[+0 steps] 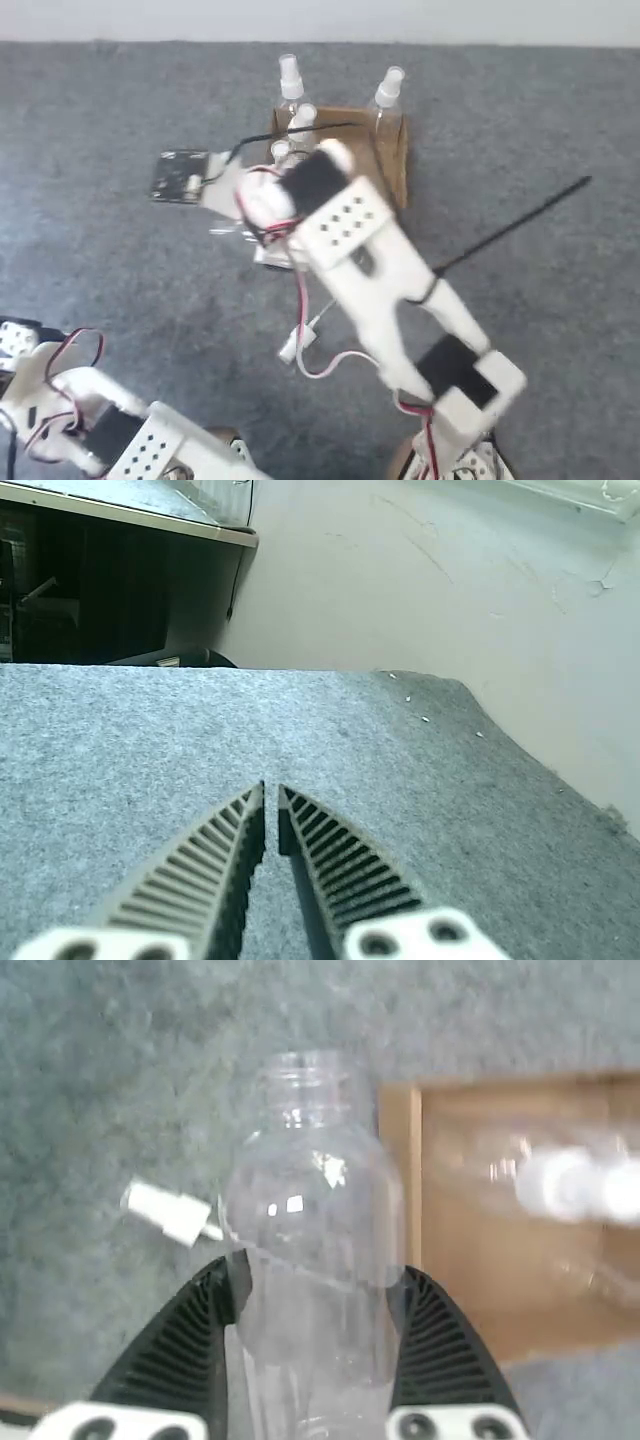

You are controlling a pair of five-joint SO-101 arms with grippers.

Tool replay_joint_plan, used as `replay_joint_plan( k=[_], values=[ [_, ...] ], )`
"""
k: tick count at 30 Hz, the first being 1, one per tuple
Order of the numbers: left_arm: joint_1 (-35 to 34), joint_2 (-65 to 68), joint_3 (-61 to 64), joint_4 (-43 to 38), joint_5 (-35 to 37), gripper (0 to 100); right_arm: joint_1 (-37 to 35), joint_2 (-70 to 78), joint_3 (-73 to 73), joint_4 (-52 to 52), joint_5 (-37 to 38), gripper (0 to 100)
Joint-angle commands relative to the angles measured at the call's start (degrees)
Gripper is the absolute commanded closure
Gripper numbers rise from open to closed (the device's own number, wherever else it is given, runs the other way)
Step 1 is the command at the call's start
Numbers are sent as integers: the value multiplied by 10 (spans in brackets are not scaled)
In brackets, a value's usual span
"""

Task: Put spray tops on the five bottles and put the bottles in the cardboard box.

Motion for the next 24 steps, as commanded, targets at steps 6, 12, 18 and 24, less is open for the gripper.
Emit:
replay_joint_plan(
  k=[6, 12, 18, 24],
  values=[
    [0, -8, -7, -14, -6, 977, 73, -179, 138, 22, -7, 957],
    [1, -8, -7, -14, -6, 977, 132, -258, 241, 9, -8, 957],
    [1, -8, -7, -14, -6, 977, 196, -323, 357, -49, -8, 956],
    [1, -8, -7, -14, -6, 977, 253, -356, 479, -106, -8, 956]
  ],
)
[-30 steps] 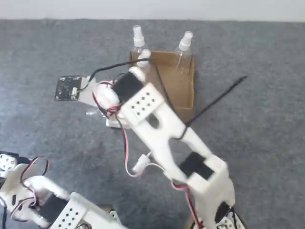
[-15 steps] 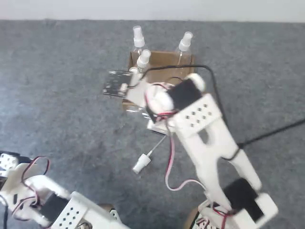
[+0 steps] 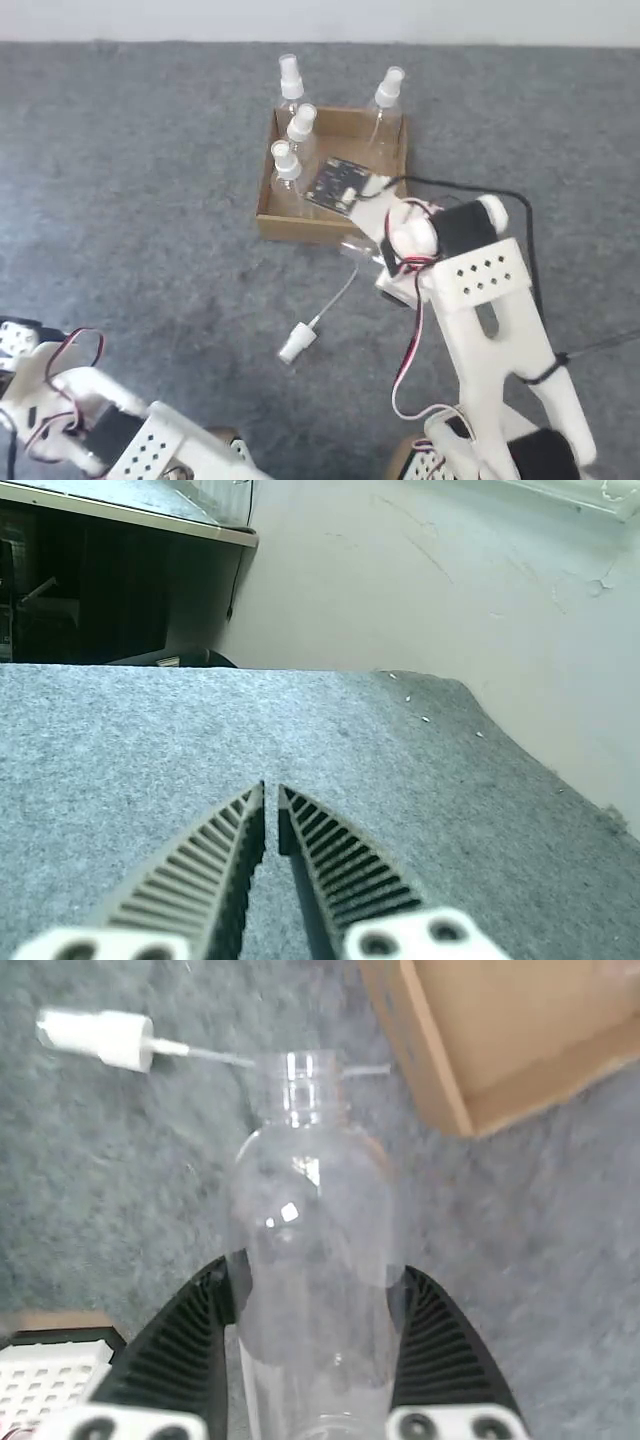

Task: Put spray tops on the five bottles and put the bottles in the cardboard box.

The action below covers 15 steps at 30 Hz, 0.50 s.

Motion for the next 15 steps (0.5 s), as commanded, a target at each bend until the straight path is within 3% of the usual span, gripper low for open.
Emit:
replay_joint_plan(
  k=[1, 8, 15],
  values=[
    [1, -8, -7, -14, -6, 977, 45, -35, 52, -47, -9, 956],
    [1, -8, -7, -14, -6, 977, 117, -31, 176, -166, -58, 956],
    [1, -8, -7, -14, -6, 977, 129, -31, 277, -251, -99, 952]
  ],
)
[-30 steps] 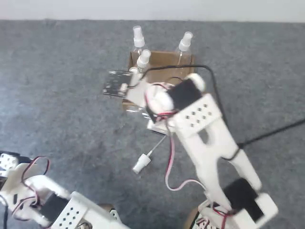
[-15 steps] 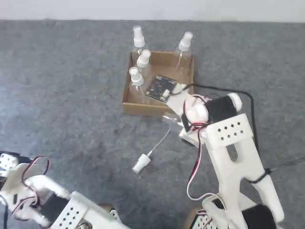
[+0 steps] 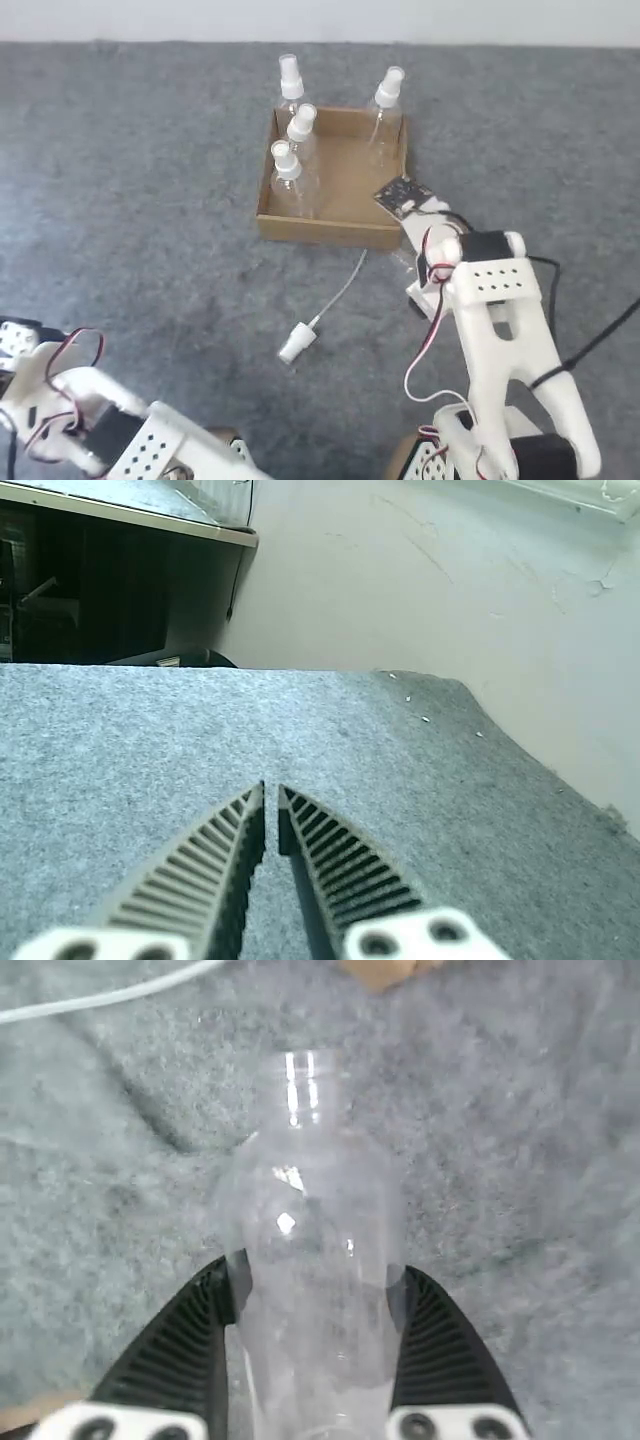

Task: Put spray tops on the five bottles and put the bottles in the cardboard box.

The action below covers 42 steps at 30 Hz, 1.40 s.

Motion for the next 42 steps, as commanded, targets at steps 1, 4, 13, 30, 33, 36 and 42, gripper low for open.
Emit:
replay_joint_plan(
  k=[1, 4, 13, 30, 33, 36, 42],
  values=[
    [1, -8, -7, -14, -6, 977, 9, -26, 20, -37, -25, 939],
    [1, -8, -7, -14, -6, 977, 6, -25, 35, -39, -35, 864],
    [1, -8, -7, -14, -6, 977, 5, -25, 39, -35, -33, 645],
    [1, -8, -7, -14, -6, 977, -45, 4, -31, -11, 33, 630],
    [1, -8, -7, -14, -6, 977, -44, 66, -68, -11, 59, 630],
    [1, -7, -7, -13, -6, 977, -38, 131, -114, 5, 90, 632],
    [1, -7, -7, -13, -6, 977, -34, 233, -178, 9, 139, 727]
  ],
)
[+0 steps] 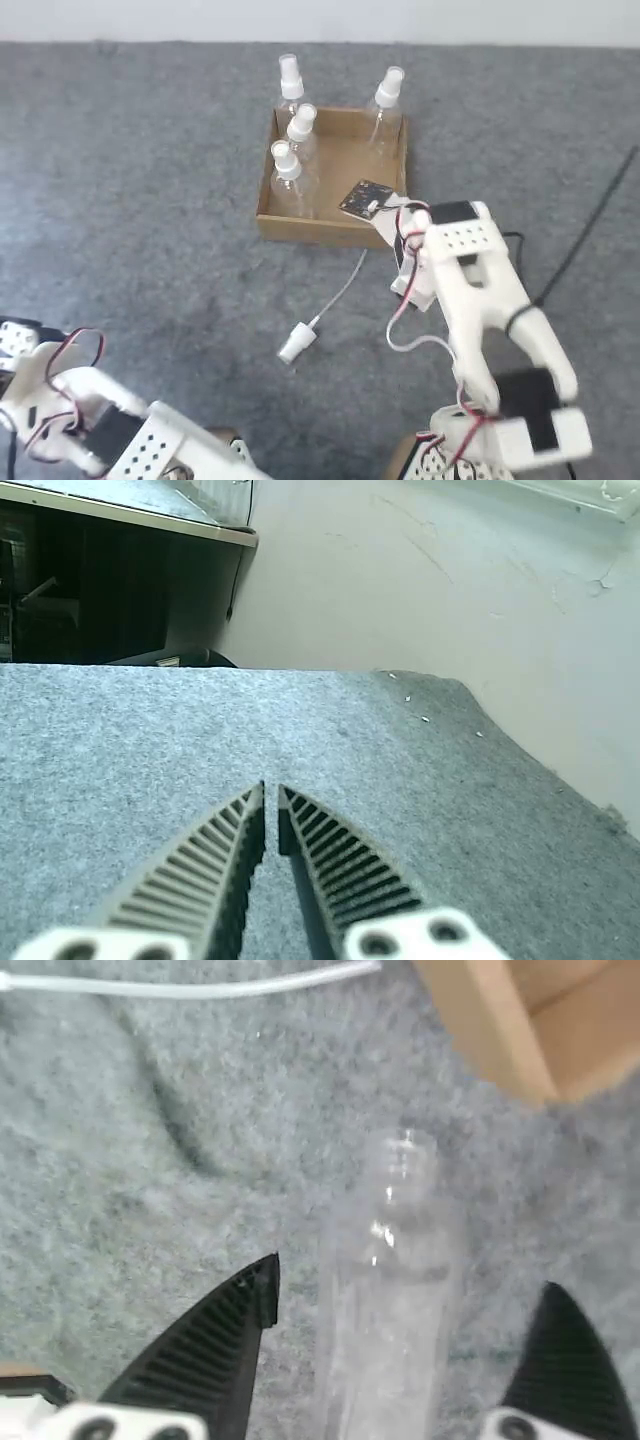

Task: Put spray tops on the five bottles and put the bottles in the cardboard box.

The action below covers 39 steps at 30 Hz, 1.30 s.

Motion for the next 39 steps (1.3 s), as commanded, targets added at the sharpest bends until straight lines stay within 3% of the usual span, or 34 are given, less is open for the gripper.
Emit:
replay_joint_plan(
  k=[1, 16, 21, 30, 39],
  values=[
    [1, -7, -7, -13, -6, 977, 5, 32, -52, 7, 28, 734],
    [1, -7, -7, -13, -6, 977, 27, 71, -50, -8, 47, 748],
    [1, -7, -7, -13, -6, 977, 25, 71, -51, -24, 45, 840],
    [1, -7, -7, -11, -6, 977, 21, 22, -51, 15, 41, 913],
    [2, -8, -7, 4, -6, 957, -16, -78, -51, 73, -29, 919]
  ],
)
